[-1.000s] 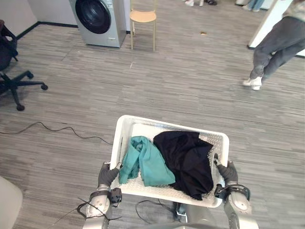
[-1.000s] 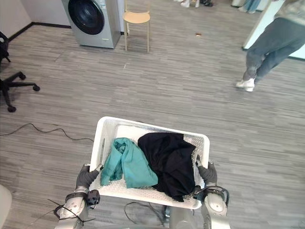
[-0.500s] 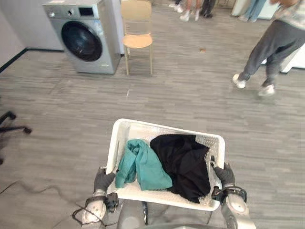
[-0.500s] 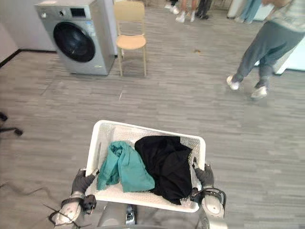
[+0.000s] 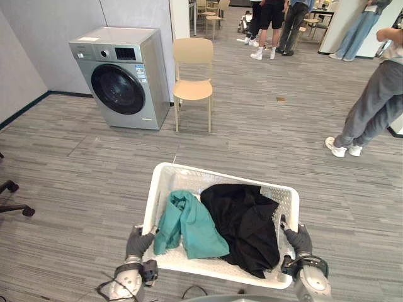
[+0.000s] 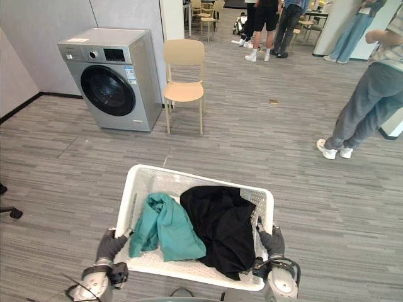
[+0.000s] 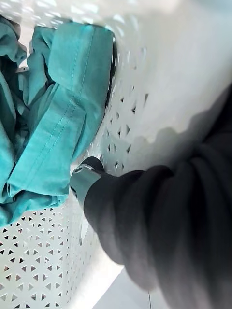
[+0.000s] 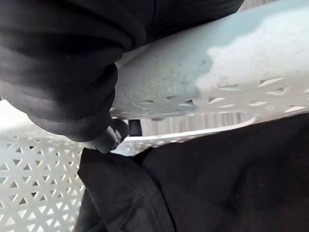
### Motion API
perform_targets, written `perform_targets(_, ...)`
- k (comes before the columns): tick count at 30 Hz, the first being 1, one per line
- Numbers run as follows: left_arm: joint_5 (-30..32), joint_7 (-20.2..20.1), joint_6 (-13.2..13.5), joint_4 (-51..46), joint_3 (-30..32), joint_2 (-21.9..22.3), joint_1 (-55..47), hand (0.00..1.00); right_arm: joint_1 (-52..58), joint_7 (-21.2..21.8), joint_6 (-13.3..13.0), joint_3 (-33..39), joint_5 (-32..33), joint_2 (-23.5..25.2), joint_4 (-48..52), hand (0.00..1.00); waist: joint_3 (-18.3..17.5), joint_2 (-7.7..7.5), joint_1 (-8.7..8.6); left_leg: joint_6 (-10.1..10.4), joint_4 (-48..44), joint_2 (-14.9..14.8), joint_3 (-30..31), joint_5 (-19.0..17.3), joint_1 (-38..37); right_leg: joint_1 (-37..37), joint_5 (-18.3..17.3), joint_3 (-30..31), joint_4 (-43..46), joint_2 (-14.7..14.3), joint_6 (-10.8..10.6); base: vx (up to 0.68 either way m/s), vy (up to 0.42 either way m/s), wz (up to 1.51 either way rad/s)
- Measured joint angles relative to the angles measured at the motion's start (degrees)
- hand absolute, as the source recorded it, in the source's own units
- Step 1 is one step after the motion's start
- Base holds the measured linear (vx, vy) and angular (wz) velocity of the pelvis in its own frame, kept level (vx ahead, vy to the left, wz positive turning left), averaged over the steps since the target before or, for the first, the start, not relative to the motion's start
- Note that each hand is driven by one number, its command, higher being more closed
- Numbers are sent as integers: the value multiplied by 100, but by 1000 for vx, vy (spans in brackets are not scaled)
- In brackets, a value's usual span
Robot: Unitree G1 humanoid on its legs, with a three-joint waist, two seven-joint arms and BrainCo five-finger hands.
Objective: Pick up the laundry basket with both hands and put the clothes into the washing machine.
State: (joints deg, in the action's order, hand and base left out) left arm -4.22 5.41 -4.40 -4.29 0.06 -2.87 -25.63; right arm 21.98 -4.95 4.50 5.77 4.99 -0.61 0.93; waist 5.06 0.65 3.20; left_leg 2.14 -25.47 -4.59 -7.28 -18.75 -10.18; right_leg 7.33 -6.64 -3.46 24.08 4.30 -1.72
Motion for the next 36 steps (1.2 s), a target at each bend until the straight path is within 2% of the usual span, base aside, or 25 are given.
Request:
perform_targets(1,0,-11,6,22,-56,63,28,100,-38,-16,-8,56,9,-57,2,100,14,-42,72,-30,133,-42,19,-68,65,-136,18,14,-246,-3,24,306,-89,-1)
perform_targets(3,0,-11,17,40,-54,116,109,100,-72,-18,-38,108,10,-45,3,100,11,-47,73,-6,794,-55,105,-49,148,-237,47,-10,-461,4,59,194,-61,-1)
perform_targets(4,0,-11,29,46,-45,121,154,100,-103,-17,-62,116,11,-48,3,100,-44,64,66,32,1331,-91,129,219,151,-264,46,-86,-523,-44,57,174,-4,-7)
perform_targets(5,0,-11,30,98,-13,122,177,100,-117,-16,-55,108,20,-24,-17,100,-45,46,83,-32,1348,-88,69,233,56,-343,61,-93,-591,-45,33,161,47,-4)
perform_targets(7,0,-14,68,199,36,120,191,100,-87,-10,-56,81,20,17,-3,100,-88,-18,82,-34,1272,-53,84,241,31,-568,139,-108,-901,12,-84,100,58,1)
perform_targets(8,-15,-26,179,362,9,-18,181,100,47,-29,-54,16,157,66,-1,100,-231,-311,87,-136,655,166,-52,241,879,-956,636,-99,-1728,575,-476,0,0,0)
perform_targets(16,-18,-36,179,362,-3,-19,184,100,144,-9,-54,135,352,81,-17,100,-246,-336,74,-119,815,156,-102,252,752,-949,517,-111,-1609,592,-412,0,0,0)
perform_targets(18,-18,-41,179,363,-29,-25,185,100,219,-3,-59,168,422,90,-21,100,-283,-365,62,-105,873,155,-105,259,726,-920,452,-128,-1533,630,-455,18,-14,3)
perform_targets(21,-119,-52,179,411,-158,-60,227,100,155,67,-74,391,672,79,-348,100,-331,-395,-5,-50,975,124,-83,291,728,-874,389,-185,-1506,617,-439,53,-36,3)
perform_targets(22,-176,-54,185,568,-186,-93,275,100,52,149,-77,459,759,65,-584,100,-378,-396,-79,-15,1060,117,-77,314,731,-842,383,-198,-1526,598,-430,62,-36,-3)
perform_targets(24,-198,-54,189,1024,-213,-148,528,100,-72,150,-77,495,855,24,-979,100,-415,-378,-102,31,1177,116,-82,393,731,-797,385,-204,-1578,581,-433,74,-36,-2)
perform_targets(26,-386,-55,184,1623,-380,-380,833,100,-297,128,-47,510,987,-41,-1571,100,-450,-339,-230,60,1386,118,-66,513,687,-811,445,-272,-1765,565,-509,116,-38,5)
perform_targets(27,-411,-55,178,1686,-412,-417,874,100,-387,124,-34,510,1021,-57,-1664,100,-446,-319,-237,84,1434,116,-70,532,686,-807,466,-270,-1815,559,-516,97,-23,-5)
perform_targets(30,-440,-52,179,1834,-452,-405,985,100,-596,103,-28,511,1065,-171,-1924,100,-396,-137,-243,99,1552,108,-130,584,686,-805,615,-272,-2016,538,-562,83,3,-13)
perform_targets(33,-525,-37,180,1835,-452,-381,1072,100,-744,75,-38,518,1066,-229,-2017,100,-310,-18,-239,97,1546,145,-50,585,747,-726,637,-372,-1791,587,-556,9,36,13)
perform_targets(35,-536,-30,186,1830,-449,-303,1233,100,-842,69,-69,616,1066,-249,-1962,100,-131,155,-263,15,1598,175,150,633,738,-345,611,-601,-831,707,-573,-31,75,67)
perform_targets(36,-536,-30,186,1809,-449,-289,1341,100,-849,70,-133,677,1077,-210,-1886,100,87,138,-329,-50,1690,352,426,667,606,123,546,-753,566,1038,-579,-20,79,104)
